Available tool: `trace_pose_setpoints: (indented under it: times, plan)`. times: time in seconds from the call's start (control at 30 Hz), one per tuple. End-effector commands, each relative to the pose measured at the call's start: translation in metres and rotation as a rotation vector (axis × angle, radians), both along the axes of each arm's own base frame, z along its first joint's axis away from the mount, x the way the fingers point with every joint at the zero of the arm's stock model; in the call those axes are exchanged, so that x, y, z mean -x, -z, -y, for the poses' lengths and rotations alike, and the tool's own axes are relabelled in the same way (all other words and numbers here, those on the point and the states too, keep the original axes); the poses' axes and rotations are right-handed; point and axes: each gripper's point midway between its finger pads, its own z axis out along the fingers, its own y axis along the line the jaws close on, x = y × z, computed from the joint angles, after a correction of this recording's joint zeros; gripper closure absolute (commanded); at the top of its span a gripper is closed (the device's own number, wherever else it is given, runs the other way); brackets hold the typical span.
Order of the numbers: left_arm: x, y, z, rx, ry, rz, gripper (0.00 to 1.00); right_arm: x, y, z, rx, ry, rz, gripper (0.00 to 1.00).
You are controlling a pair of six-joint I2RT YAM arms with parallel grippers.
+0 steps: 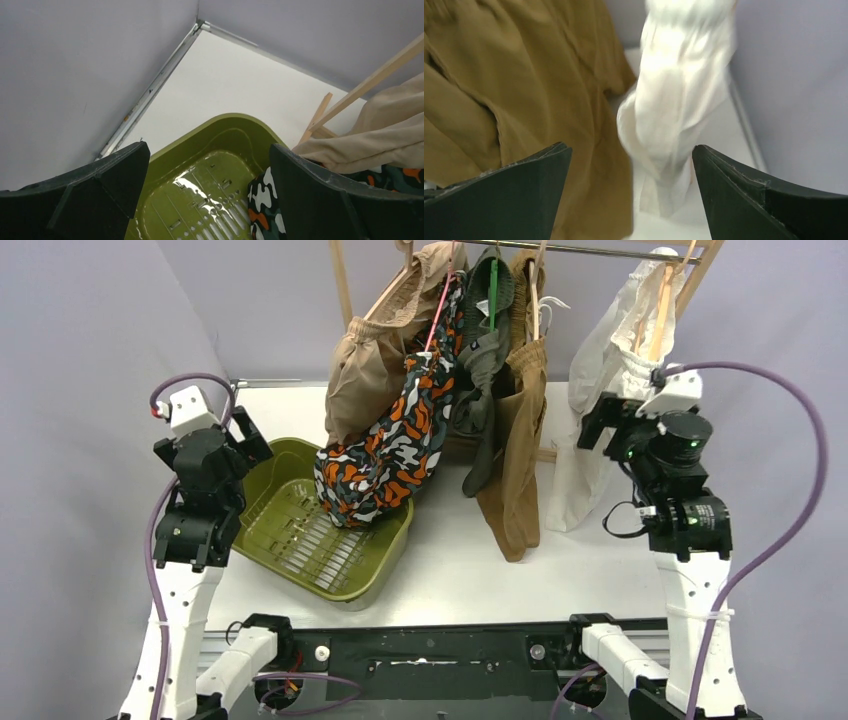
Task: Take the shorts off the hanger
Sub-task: Move the basket to the corner of the board.
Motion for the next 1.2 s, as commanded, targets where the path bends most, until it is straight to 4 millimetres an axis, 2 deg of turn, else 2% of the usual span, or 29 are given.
trace_pose_setpoints:
  times: [0.0,0.13,0.27,0.4,0.5,0.7,0.9,1.0,1.17]
  plan:
    - [0.005,0.014,0.000,0.062,-0.002,0.016,0.08,0.006,0.044,-0.036,-0.112,-0.156,-0.056,0.02]
    - [0.014,0.046,0.001,0.126,-0.009,-0.053,0.07,0.023,0.107,-0.068,-0.200,-0.284,-0.182,0.02]
    - [0.024,0.070,0.011,0.207,0.028,-0.119,0.05,0.046,0.156,-0.102,-0.272,-0.420,-0.287,0.02]
    - [0.038,0.084,0.013,0.293,-0.009,-0.183,0.05,0.072,0.193,-0.135,-0.320,-0.551,-0.395,0.02]
    - [0.054,0.093,0.011,0.340,-0.064,-0.249,0.04,0.087,0.211,-0.159,-0.339,-0.641,-0.453,0.02]
    - [0.082,0.134,0.014,0.441,-0.153,-0.387,0.04,0.114,0.232,-0.212,-0.334,-0.819,-0.532,0.02]
    - [0.093,0.155,0.018,0.512,-0.205,-0.433,0.04,0.138,0.238,-0.269,-0.262,-0.980,-0.544,0.02]
    - [0.096,0.173,0.025,0.555,-0.208,-0.470,0.05,0.139,0.241,-0.294,-0.198,-1.016,-0.523,0.02]
    - [0.091,0.201,0.037,0.634,-0.193,-0.480,0.11,0.124,0.236,-0.330,-0.096,-1.048,-0.433,0.02]
